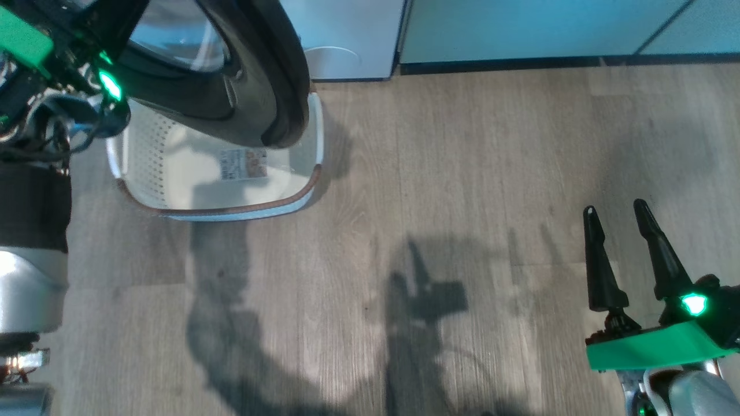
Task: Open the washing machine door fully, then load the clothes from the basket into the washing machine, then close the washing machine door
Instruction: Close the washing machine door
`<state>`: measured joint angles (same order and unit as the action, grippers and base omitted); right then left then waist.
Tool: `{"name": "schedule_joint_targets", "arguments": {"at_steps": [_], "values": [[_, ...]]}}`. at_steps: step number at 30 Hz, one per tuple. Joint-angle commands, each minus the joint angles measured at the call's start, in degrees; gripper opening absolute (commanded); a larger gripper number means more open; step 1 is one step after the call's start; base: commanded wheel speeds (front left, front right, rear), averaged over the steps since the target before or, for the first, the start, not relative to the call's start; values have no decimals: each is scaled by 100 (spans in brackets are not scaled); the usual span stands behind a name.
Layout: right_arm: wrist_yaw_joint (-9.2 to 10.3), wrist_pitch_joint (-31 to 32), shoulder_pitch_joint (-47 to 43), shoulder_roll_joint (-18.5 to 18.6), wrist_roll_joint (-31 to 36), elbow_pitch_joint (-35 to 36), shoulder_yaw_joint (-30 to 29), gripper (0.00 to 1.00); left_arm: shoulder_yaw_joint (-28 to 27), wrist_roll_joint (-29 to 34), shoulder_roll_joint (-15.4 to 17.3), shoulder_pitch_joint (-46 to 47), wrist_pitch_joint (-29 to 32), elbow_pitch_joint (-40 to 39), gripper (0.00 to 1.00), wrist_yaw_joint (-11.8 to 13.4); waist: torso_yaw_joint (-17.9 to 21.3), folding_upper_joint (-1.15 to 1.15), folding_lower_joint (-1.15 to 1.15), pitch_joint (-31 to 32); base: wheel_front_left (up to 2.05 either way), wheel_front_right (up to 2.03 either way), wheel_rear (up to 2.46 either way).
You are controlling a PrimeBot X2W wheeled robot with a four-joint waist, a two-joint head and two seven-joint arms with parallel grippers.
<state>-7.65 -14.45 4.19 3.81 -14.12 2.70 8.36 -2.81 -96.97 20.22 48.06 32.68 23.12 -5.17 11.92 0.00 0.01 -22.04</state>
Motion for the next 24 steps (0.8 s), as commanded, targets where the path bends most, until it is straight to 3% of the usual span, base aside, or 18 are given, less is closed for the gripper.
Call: {"name": "schedule_joint_targets", "arguments": {"at_steps": [1, 13, 24], "values": [[16, -54, 124, 11, -50, 170, 127, 100, -210, 73, 223, 314, -55, -97, 0, -80, 127, 0, -1, -70, 0, 0, 0], [16, -54, 170, -55, -86, 101, 204, 100, -238, 265, 92, 602, -314, 379, 0, -218, 344, 0, -1, -32, 0, 0, 0], [16, -54, 103, -76, -76, 18, 150, 100, -348, 324, -44, 29, -391, 121, 0, -230, 152, 0, -1, 261, 0, 0, 0]]}}
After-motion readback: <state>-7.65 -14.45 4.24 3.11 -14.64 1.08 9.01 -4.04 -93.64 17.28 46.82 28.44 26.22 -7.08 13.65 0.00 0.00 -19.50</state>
